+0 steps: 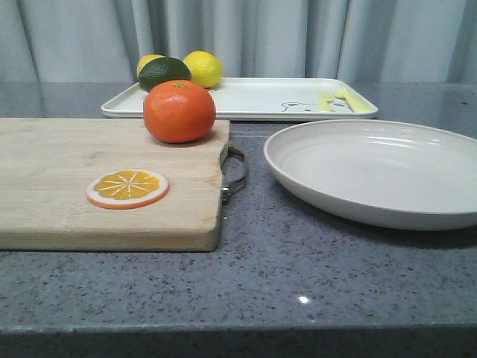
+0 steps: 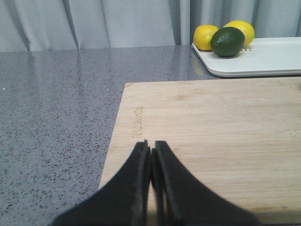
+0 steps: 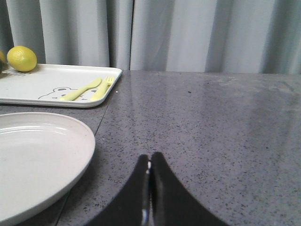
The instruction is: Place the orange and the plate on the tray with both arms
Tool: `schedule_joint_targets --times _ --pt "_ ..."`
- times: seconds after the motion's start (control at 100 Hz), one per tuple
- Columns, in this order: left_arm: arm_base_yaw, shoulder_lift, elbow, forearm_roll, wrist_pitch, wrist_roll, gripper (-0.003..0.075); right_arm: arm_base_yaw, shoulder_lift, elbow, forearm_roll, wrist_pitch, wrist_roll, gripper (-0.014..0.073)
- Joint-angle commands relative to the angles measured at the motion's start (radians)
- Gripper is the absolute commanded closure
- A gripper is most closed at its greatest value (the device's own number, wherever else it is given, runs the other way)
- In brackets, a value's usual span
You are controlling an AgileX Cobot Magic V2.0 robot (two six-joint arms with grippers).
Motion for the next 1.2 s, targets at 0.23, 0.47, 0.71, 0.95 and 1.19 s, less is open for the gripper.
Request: schedule_joint_targets --times 0.23,0.47,0.71,0.95,1.19 --pt "0.002 -0.033 0.009 -0.002 -0.110 -0.004 0.0740 -0.005 -0.013 -0.023 -0.012 -0.084 -0.002 0.0649" --pt "0.002 -0.033 0.009 -0.014 -0.160 -0.004 0.0741 -0.005 -0.013 -0.023 -0.012 -0.123 -0.002 0.0649" --pt "0.002 -0.033 -0.010 -0.031 -0.185 -0.004 0.0741 -0.005 -0.013 -0.028 -0.012 -0.118 -0.003 0.0649" --pt "0.002 -0.014 -0.086 -0.033 -0.187 -0.004 0.0741 -0.005 0.036 -0.135 -0.012 0.011 -0.003 0.0650" --pt "0.002 0.124 -0.202 -0.033 -0.193 -0.004 0.0741 -0.005 0.191 -0.256 -0.011 0.045 -0.003 0.0650"
